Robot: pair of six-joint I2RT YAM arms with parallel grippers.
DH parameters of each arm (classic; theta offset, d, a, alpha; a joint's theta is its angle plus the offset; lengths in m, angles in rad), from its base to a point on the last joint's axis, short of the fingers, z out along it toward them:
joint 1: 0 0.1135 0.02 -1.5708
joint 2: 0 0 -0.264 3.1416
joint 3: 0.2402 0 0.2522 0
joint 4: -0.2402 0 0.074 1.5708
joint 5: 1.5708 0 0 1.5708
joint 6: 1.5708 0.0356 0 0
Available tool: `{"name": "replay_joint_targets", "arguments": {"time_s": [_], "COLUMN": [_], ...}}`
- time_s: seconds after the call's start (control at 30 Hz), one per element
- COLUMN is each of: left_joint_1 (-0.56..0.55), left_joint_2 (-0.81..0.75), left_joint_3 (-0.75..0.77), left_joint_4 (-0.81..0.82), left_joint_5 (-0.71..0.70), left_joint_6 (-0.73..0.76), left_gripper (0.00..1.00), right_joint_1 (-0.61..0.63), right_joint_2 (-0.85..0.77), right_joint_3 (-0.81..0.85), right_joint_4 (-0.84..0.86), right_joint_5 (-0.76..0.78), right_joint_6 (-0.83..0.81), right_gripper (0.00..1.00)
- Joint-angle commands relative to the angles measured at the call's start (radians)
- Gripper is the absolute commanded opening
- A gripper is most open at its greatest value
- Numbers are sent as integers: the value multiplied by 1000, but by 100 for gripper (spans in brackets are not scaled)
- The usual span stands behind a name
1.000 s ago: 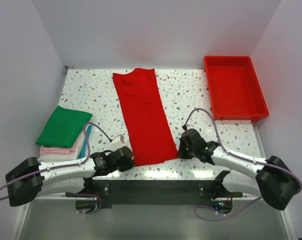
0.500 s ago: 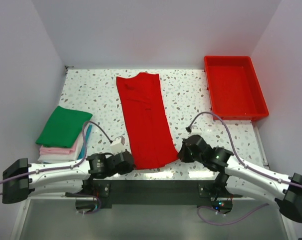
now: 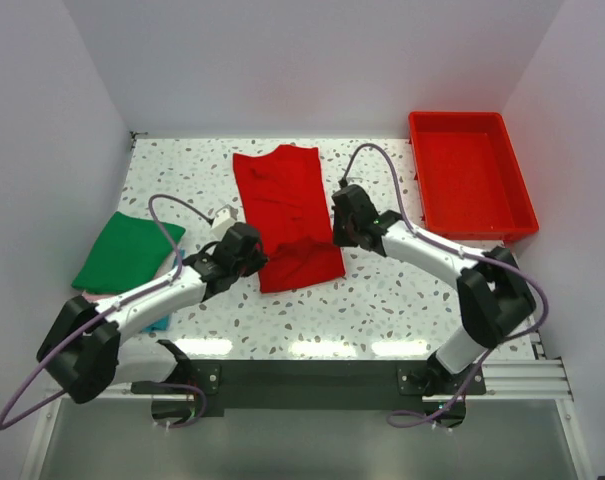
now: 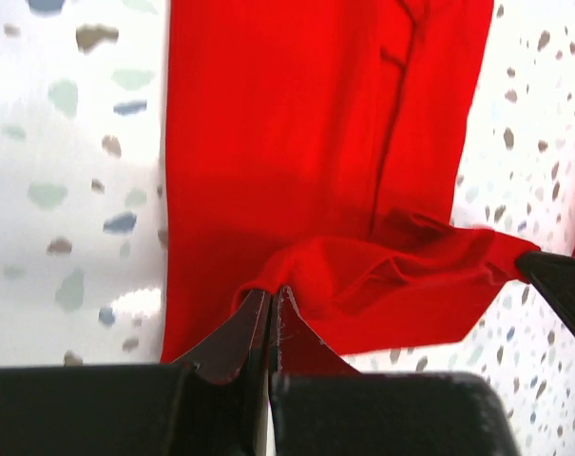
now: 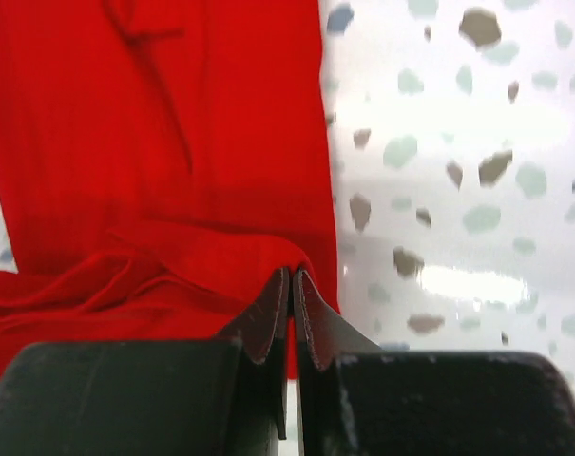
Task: Fold and stack the t-shirts
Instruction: Fold the tshirt
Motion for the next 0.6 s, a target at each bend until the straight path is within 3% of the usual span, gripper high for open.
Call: {"name": "replay_joint_targets", "arguments": {"time_s": [0.0,0.53,0.57], "left_joint_1": [96,338,361], "left_joint_2": [98,419,460], "left_joint_3": [86,278,313], "left_joint_4": [148,317,302], "left_joint_5": [24,174,191], "left_joint_6": [59,99,116], "left_gripper": [0,0,5], "right_joint_1": [-40,-166,-172], "right_joint_2": [126,484,516], "right_joint_3": [154,607,627], "right_joint_4": [65,24,10], "right_joint_5": [-16,-148,-154], "right_joint_6": [-66,-104,-104], "right_gripper": [0,0,12]}}
